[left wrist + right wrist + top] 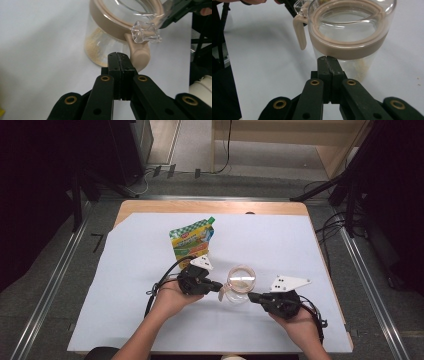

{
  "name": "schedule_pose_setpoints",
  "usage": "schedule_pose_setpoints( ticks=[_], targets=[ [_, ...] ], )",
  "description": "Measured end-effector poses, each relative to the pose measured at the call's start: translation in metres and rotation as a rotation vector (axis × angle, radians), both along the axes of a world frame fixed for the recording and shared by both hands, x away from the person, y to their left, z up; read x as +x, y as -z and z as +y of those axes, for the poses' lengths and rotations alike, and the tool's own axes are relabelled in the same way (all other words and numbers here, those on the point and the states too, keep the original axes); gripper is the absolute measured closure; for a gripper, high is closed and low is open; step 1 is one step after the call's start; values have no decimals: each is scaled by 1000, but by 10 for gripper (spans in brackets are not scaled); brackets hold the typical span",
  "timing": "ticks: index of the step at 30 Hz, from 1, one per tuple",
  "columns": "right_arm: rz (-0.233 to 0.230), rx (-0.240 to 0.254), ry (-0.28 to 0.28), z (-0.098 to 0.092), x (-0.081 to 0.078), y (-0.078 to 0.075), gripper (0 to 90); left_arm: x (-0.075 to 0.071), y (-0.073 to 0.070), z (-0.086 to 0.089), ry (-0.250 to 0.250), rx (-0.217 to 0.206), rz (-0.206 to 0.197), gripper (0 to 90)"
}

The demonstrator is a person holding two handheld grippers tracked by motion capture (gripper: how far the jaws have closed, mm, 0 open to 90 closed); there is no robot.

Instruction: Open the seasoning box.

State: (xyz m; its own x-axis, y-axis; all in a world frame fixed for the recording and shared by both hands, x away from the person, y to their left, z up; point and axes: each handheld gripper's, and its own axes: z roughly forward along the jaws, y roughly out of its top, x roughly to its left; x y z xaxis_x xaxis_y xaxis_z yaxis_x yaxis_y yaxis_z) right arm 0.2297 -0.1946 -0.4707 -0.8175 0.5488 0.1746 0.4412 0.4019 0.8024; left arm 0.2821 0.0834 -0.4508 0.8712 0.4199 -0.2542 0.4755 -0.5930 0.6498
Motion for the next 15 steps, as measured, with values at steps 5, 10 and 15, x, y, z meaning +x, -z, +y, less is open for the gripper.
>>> schedule_pose_setpoints(
  ticks=[5,10,15],
  targets=[
    [11,-5,18,-2,3,2,900,-3,0,-6,13,-15,16,900],
    [9,-3,32,-4,4,2,900,-9,1,-17,45,0,5,900],
    [11,-1,48,-6,5,2,900,-13,1,-24,51,-6,-4,900]
  ],
)
